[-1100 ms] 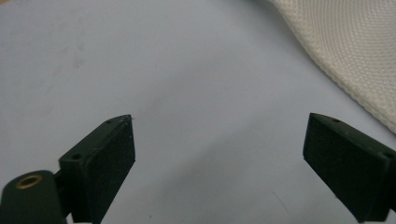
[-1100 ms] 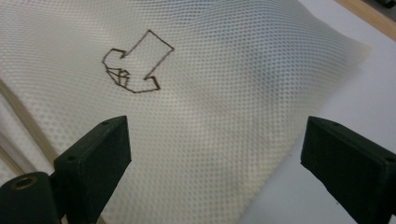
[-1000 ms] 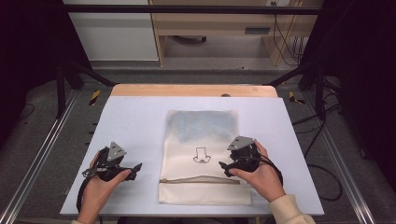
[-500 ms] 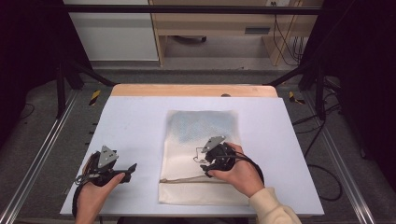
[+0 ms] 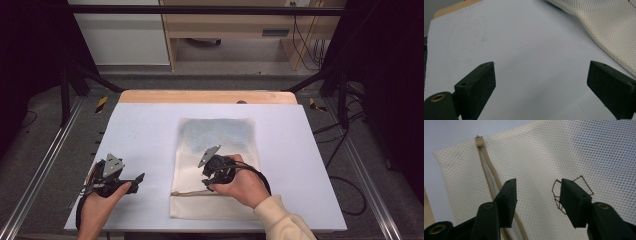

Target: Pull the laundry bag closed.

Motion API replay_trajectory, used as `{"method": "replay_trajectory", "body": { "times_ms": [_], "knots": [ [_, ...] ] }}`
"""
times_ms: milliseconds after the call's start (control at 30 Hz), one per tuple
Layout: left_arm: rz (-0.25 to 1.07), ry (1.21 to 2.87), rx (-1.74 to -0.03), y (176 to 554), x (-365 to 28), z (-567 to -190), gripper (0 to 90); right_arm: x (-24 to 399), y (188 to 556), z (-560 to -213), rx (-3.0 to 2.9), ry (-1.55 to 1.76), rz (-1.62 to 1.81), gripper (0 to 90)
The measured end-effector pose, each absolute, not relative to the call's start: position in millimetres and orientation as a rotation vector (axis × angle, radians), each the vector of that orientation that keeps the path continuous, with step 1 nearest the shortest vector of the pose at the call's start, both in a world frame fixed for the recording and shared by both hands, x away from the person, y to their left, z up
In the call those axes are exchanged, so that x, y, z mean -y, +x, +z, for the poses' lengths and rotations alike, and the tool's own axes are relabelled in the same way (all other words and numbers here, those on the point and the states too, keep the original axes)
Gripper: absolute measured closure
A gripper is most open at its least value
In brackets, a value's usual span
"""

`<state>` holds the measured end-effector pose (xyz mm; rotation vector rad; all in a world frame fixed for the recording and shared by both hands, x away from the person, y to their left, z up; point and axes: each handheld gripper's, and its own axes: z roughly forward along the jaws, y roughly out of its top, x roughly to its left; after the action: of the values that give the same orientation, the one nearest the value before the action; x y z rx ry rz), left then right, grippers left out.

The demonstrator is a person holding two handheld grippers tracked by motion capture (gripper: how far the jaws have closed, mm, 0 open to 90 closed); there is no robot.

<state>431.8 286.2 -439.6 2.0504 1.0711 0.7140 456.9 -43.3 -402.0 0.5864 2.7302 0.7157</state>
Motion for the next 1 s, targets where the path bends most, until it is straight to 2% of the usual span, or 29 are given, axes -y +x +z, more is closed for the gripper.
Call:
{"method": "replay_trajectory", "body": {
  "times_ms": [400,1000],
  "knots": [
    [0.687,2.071,-1.088,431.4,-288.6,-440.9,8.1,6.4,454.3,-403.4,-2.812,0.485,0.669,66.4],
    [0.706,2.045,-1.114,428.2,-292.3,-442.1,8.1,-20.3,449.6,-406.8,-2.851,0.385,0.646,77.1]
  ]
}}
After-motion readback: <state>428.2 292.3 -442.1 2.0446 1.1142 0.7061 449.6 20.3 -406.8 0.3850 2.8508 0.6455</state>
